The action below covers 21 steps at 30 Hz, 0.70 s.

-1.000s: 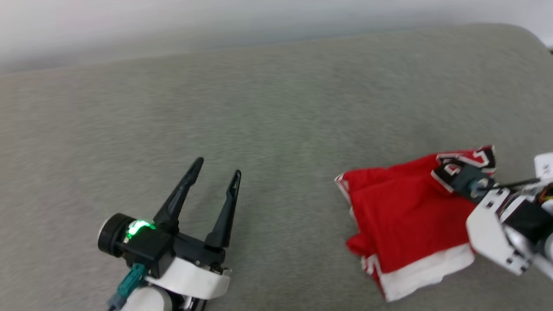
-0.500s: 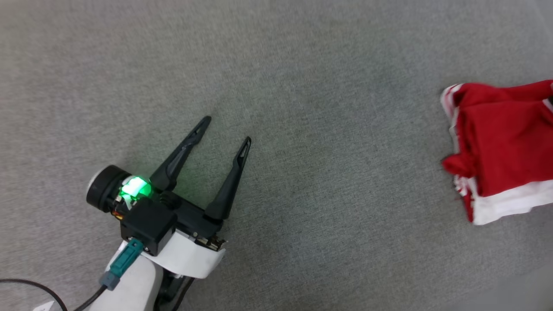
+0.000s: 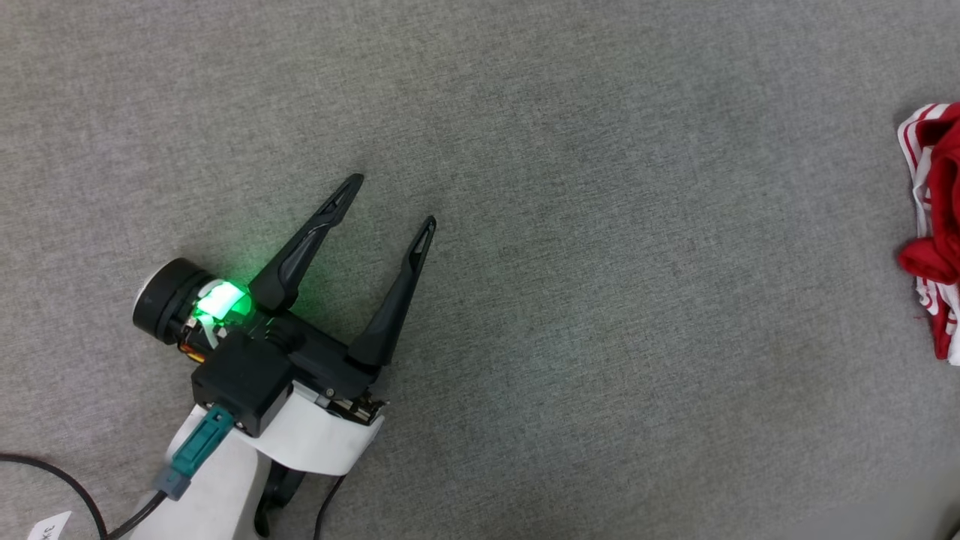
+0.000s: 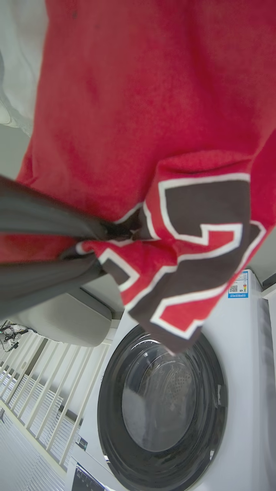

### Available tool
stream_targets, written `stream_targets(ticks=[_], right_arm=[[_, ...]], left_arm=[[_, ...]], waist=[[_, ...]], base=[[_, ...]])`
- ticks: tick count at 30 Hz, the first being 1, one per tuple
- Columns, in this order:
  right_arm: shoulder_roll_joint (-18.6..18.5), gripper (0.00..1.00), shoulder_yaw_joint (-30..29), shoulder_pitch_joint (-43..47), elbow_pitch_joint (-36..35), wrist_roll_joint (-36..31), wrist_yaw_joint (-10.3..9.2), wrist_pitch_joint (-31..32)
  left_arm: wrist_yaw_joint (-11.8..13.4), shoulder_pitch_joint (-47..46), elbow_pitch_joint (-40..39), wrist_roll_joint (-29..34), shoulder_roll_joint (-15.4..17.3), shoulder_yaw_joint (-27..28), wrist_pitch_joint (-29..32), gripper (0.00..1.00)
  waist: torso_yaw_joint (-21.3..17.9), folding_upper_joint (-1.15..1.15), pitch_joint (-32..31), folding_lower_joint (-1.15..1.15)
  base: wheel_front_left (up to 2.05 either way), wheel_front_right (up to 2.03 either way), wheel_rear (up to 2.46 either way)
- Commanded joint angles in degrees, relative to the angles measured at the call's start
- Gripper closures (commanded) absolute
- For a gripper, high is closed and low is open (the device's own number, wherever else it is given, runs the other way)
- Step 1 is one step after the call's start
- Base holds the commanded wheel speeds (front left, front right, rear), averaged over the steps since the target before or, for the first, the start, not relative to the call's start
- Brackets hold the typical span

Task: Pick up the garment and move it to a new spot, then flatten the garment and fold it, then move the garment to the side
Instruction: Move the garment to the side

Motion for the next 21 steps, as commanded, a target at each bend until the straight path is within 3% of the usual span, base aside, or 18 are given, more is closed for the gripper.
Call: stream_targets(ticks=[1, 2, 3, 4, 7, 14, 17, 18, 21], right_arm=[[1.03, 1.0, -1.11, -0.08, 0.59, -0.49, -0.1, 0.17], [1.54, 0.76, -1.69, 0.06, 0.5, -0.96, -0.1, 0.13], [1.54, 0.76, -1.69, 0.06, 0.5, -0.96, -0.1, 0.13], [2.13, 0.0, -2.3, 0.26, 0.42, -1.2, -0.1, 0.25], [3.26, 0.0, -3.46, 0.84, -0.62, -2.07, -0.1, 0.61], [7.38, 0.0, -9.56, 3.48, -8.92, -0.38, -0.09, -1.89], [10.96, 0.0, -13.8, 5.19, -13.53, 1.21, -0.09, -4.29], [15.4, 0.0, -17.47, 8.17, -18.78, 1.71, -0.09, -7.29], [20.69, 0.0, -20.88, 12.25, -24.29, 2.36, -0.09, -9.98]], left_arm=[[0.1, -0.06, 1.23, 0.1, 0.53, 0.63, 0.28, 0.0], [0.1, 0.0, 1.28, 0.03, 0.39, 0.68, 0.28, 0.0], [0.1, 0.0, 1.28, 0.03, 0.39, 0.68, 0.28, 0.0], [0.1, 0.16, 1.4, -0.01, 0.26, 0.71, 0.28, 0.0], [0.09, 0.91, 1.47, -0.17, -0.56, 0.89, 0.24, 0.0], [0.09, 4.94, 2.4, -1.11, -4.43, 5.27, 0.21, 0.0], [0.28, 7.21, 2.71, -0.83, -5.87, 8.27, 0.22, 0.0], [0.85, 9.68, 2.87, -0.5, -7.3, 11.62, 0.22, 0.0], [0.98, 11.97, 2.83, -0.6, -8.78, 14.54, 0.22, 0.0]], waist=[[0.22, 0.0, -0.15, -0.01], [0.31, 0.0, -0.35, -0.01], [0.31, 0.0, -0.35, -0.01], [0.36, 0.0, -0.7, -0.01], [0.61, 0.0, -2.58, -0.01], [2.78, 0.0, -13.4, -0.01], [4.0, 0.0, -17.18, -0.01], [5.43, 0.0, -20.76, -0.01], [7.11, 0.0, -23.93, -0.01]], base=[[0.0, 0.0, 0.0], [0.0, 0.0, 0.0], [0.0, 0.0, 0.0], [0.0, 0.0, 0.0], [0.0, 0.0, 0.0], [0.0, 0.0, 0.0], [0.0, 0.0, 0.0], [0.0, 0.0, 0.0], [0.0, 0.0, 0.0]])
